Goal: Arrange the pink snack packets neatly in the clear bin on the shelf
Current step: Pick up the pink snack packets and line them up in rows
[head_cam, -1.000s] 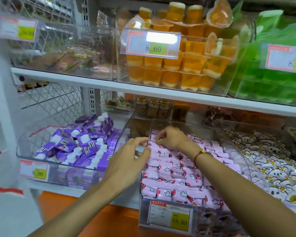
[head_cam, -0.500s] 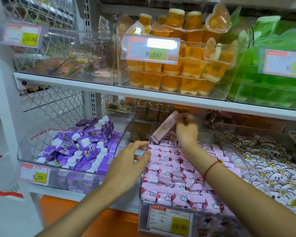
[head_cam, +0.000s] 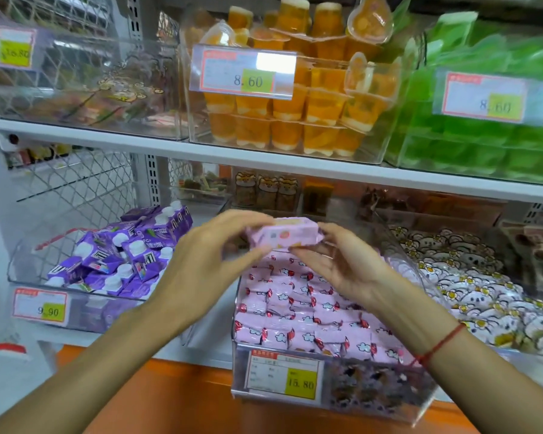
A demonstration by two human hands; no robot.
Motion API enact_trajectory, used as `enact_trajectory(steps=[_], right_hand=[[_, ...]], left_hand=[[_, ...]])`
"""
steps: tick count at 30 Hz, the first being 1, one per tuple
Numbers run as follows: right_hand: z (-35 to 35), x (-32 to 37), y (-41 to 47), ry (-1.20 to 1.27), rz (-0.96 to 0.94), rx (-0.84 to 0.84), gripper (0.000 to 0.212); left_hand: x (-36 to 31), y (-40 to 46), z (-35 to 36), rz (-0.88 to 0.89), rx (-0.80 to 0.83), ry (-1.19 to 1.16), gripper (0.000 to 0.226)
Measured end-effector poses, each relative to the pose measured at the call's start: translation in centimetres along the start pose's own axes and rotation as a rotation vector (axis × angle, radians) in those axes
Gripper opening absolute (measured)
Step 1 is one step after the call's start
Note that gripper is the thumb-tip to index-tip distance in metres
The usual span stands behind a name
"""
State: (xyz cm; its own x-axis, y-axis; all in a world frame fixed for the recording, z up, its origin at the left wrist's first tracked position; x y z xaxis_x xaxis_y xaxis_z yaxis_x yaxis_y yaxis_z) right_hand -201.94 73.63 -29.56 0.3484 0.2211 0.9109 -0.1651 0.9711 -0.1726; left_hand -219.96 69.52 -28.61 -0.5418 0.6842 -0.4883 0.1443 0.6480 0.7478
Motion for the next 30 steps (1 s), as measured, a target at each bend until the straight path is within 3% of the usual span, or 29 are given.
enact_trajectory(steps=[3, 5, 7, 10, 13, 17, 20, 23, 26, 30], right_hand=[[-0.6, 0.8, 0.1, -0.282, -0.098, -0.095, 0.032], [-0.6, 1.7, -0.2, -0.615, -0.324, -0.177, 0.026], [0.3, 1.9, -1.0, -0.81, -0.535, -0.06, 0.027], [2.0, 0.7, -1.6, -1.136, -0.654, 0.16, 0.043], [2.8, 0.2, -1.7, -1.302, -0.801, 0.144, 0.039], [1.2, 1.4, -0.5, -1.188, -0.856, -0.087, 0.029], [-0.6, 1.9, 1.8, -0.903, -0.655, -0.217, 0.021], [-1.2, 1.4, 4.9, -0.763, -0.489, -0.293, 0.017], [-0.9, 0.4, 7.7, -0.821, -0.409, -0.331, 0.028], [0.5, -0.8, 9.8, -0.998, -0.43, -0.202, 0.042]], left_hand=[[1.5, 0.4, 0.0, -0.341, -0.146, -0.404, 0.028], [2.2, 0.2, 0.3, -0.447, -0.177, -0.484, 0.029], [2.4, -0.1, 0.5, -0.464, -0.179, -0.477, 0.031], [2.1, -0.2, 0.8, -0.459, -0.176, -0.437, 0.033], [1.3, -0.2, 1.1, -0.419, -0.146, -0.426, 0.034], [1.5, -0.7, 0.6, -0.422, -0.155, -0.295, 0.044], [2.5, -1.4, 0.4, -0.463, -0.092, -0.089, 0.037], [3.0, -2.2, 1.3, -0.518, 0.047, -0.052, 0.036], [3.1, -2.6, 1.7, -0.536, 0.113, -0.07, 0.027], [3.2, -2.6, 1.7, -0.549, 0.13, -0.069, 0.027]])
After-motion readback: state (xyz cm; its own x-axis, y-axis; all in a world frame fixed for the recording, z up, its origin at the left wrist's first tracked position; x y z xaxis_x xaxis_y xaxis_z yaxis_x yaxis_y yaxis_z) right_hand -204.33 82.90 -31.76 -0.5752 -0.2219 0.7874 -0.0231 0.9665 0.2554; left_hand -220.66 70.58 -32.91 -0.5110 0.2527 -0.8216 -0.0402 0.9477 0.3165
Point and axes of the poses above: each hand's wrist, its own y-axis towards the middle knuckle, its own z-axis out of the palm, x = y × z, the point moved 4 cm from there along y, towards the middle knuckle, and after that the axes turned 2 degrees about -y, right-handed, at the moved point
